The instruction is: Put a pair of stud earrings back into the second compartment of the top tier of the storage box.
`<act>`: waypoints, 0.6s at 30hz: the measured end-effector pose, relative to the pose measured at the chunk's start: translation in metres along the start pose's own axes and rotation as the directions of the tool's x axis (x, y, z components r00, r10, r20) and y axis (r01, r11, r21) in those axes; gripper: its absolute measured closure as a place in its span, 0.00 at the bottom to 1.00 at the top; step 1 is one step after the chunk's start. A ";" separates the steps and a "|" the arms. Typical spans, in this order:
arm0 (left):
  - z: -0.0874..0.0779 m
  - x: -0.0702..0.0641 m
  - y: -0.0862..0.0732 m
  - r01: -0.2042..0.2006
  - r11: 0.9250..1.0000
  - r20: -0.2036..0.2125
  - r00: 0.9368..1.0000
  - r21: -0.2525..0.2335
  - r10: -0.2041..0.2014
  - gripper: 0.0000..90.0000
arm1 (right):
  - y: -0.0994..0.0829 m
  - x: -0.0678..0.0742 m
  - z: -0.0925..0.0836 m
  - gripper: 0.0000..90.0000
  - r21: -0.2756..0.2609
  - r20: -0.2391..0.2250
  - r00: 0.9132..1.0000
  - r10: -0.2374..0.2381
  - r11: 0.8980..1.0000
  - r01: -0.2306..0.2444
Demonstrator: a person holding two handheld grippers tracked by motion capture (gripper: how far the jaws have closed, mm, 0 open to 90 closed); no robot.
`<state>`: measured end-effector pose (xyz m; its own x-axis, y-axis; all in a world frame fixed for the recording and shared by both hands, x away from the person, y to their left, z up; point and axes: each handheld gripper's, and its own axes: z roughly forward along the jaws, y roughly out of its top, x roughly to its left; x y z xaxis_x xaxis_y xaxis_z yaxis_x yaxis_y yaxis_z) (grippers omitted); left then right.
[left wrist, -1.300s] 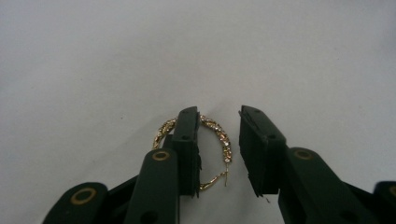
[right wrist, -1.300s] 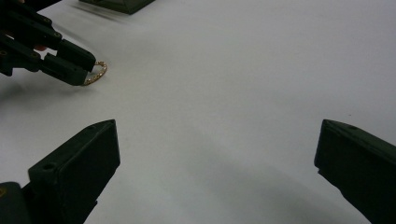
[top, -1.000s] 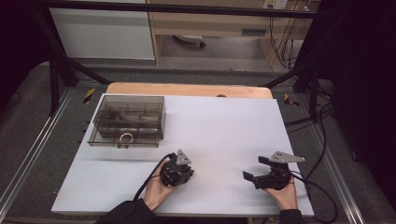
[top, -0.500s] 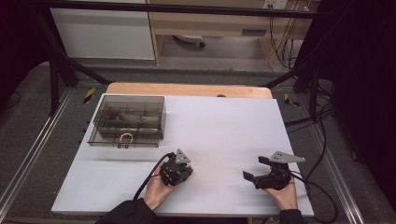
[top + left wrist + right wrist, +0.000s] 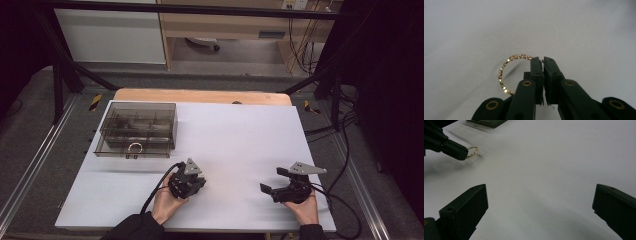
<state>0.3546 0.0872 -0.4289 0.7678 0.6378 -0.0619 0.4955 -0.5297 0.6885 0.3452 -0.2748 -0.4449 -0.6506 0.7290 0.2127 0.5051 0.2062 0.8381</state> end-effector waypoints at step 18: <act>-0.036 0.007 -0.001 -0.007 1.000 0.025 1.000 -0.020 0.007 0.95 | 0.000 0.000 0.000 0.01 0.000 0.001 1.000 0.001 1.000 -0.001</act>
<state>0.3450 0.1121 -0.4043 0.7812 0.6198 -0.0746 0.4817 -0.5225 0.7035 0.3454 -0.2746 -0.4451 -0.6498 0.7296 0.2132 0.5059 0.2058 0.8377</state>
